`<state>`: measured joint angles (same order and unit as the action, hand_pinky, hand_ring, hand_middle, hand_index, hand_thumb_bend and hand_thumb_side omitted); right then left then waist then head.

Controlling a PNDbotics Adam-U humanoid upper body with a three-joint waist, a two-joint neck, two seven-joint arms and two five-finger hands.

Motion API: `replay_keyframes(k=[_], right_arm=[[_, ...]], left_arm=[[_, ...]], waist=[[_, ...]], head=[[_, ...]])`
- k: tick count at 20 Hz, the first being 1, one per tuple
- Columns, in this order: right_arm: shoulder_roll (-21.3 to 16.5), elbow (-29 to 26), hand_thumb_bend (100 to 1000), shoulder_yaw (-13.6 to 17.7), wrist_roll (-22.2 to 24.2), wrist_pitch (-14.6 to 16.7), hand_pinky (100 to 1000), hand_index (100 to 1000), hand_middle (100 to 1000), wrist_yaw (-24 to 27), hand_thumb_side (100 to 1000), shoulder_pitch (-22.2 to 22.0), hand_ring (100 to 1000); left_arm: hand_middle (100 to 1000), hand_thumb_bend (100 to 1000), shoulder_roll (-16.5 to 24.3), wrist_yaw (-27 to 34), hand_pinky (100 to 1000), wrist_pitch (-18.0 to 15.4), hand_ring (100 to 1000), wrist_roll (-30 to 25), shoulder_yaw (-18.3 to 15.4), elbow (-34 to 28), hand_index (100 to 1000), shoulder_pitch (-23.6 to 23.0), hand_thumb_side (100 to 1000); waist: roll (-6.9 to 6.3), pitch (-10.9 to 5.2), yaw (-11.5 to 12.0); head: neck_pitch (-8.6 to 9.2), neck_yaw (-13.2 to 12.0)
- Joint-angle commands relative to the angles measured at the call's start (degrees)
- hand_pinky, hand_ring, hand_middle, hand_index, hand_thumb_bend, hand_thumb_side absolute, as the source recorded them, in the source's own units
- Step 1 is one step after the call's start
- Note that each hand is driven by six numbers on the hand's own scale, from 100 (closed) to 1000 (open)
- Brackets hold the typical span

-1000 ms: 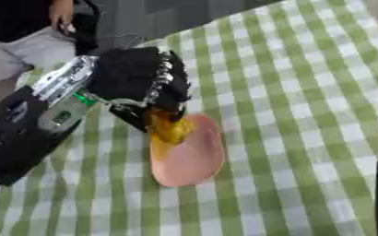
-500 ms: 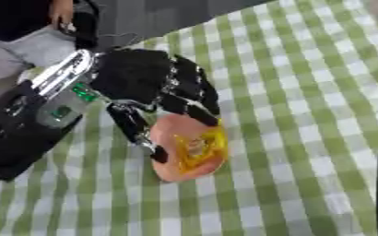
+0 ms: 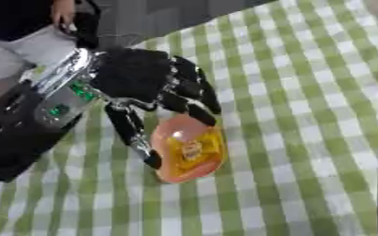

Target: Pick up objects on the table and place them in the box.

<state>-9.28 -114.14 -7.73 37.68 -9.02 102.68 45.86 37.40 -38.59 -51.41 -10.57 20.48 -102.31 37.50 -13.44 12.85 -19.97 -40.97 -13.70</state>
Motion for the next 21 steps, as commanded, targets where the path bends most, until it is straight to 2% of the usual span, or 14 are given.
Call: replay_keyframes(k=[1,4,7,11,15,19,20,21], right_arm=[[-1.08,-0.45,100,-0.01,0.85,0.36,605,1000,740,0.09,1000,0.58,685],[-1.91,-0.45,100,0.01,1.77,0.83,601,1000,737,-0.06,1000,0.59,681],[-2.59,-0.45,100,-0.12,2.77,1.31,594,1000,732,-0.09,1000,0.62,675],[-2.73,-0.45,100,-0.07,3.88,2.11,591,1000,729,0.03,1000,0.24,672],[-2.63,-0.45,100,0.05,4.67,2.77,588,1000,726,0.11,1000,-0.1,670],[-2.53,-0.45,100,0.16,5.31,3.73,578,1000,719,0.55,1000,-0.35,663],[-2.47,-0.45,100,0.12,5.57,3.99,574,1000,715,0.71,1000,-0.4,659],[-2.46,-0.45,100,0.08,5.82,4.23,573,1000,714,0.86,1000,-0.45,658]], left_arm=[[681,368,3.29,2.31,531,-0.55,668,2.23,-2.94,-3.65,808,-1.32,308],[640,275,6.65,6.06,484,-0.55,628,7.27,-5.63,-8.75,795,-6.66,318],[672,203,9.63,11.35,522,-0.55,671,9.44,-7.29,-11.8,814,-12.36,425],[655,170,10.39,20.3,507,-0.55,650,8.77,-8.08,-12.26,809,-17.95,465],[643,202,7.04,32.57,495,-0.55,638,5.33,-12.15,-12.28,800,-21.6,454],[637,290,2.53,48.69,497,-0.55,633,-0.78,-17.86,-12.28,790,-21.7,411],[634,310,1.5,52.86,498,-0.55,631,-2.81,-19.24,-12.28,783,-21.46,438],[632,258,0.58,56.98,497,-0.55,628,-4.98,-20.5,-12.28,778,-21.32,549]], waist=[[0.5,-0.69,0.56],[0.5,-0.27,1.71],[0.57,0.16,2.96],[2.1,0.62,6.2],[4.11,1.24,11.22],[6.51,1.53,17.14],[7.14,1.53,18.61],[7.61,1.53,19.78]], head=[[0.95,0.08],[1.39,1.29],[2.12,2.26],[2.97,3.78],[3.63,5.24],[3.4,5.95],[3.03,5.87],[2.72,5.81]])
